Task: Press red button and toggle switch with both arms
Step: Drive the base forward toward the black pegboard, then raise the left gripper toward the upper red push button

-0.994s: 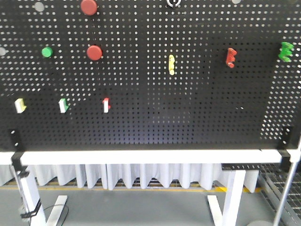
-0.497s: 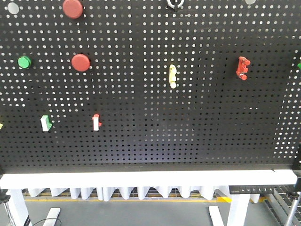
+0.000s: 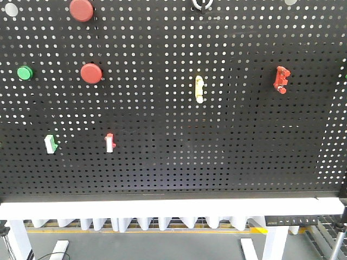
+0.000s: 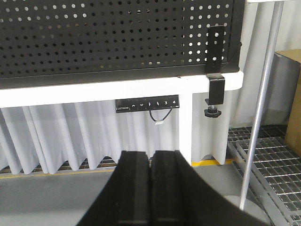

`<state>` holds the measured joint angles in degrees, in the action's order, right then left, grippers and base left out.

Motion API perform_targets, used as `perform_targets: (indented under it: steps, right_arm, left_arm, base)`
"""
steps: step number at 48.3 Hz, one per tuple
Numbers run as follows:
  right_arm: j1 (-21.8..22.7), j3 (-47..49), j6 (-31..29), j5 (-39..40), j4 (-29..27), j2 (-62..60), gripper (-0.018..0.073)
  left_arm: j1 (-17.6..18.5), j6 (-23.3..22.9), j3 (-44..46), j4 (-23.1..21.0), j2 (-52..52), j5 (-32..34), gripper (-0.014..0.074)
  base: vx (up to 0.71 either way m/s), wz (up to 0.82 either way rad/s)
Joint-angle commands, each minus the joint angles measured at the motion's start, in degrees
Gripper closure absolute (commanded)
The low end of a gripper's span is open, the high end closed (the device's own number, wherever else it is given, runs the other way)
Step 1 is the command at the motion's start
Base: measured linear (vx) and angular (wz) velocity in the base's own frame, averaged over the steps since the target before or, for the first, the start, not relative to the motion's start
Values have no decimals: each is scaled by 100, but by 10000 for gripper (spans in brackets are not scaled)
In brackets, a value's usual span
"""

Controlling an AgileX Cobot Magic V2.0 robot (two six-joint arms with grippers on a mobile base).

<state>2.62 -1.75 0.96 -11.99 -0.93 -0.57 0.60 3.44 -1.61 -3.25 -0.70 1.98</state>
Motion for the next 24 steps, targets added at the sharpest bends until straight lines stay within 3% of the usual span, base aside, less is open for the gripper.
perform_targets:
  steps: [1, 9, 17, 24]
  right_arm:
    - [40, -62, -12, 561, 51, -91, 559]
    - [40, -62, -12, 538, 51, -91, 559]
    - [40, -62, -37, 964, 51, -91, 559]
    - [40, -62, -37, 1716, 51, -91, 559]
  left_arm:
    - [7, -48, -181, -56, 36, 478, 594]
    - [7, -42, -172, -56, 36, 504, 594]
    - [7, -42, -140, -56, 36, 1035, 594]
    - [7, -100, -140, -61, 36, 2145, 594]
  base:
    - [0, 0]
    - [0, 0]
    - [0, 0]
    - [0, 0]
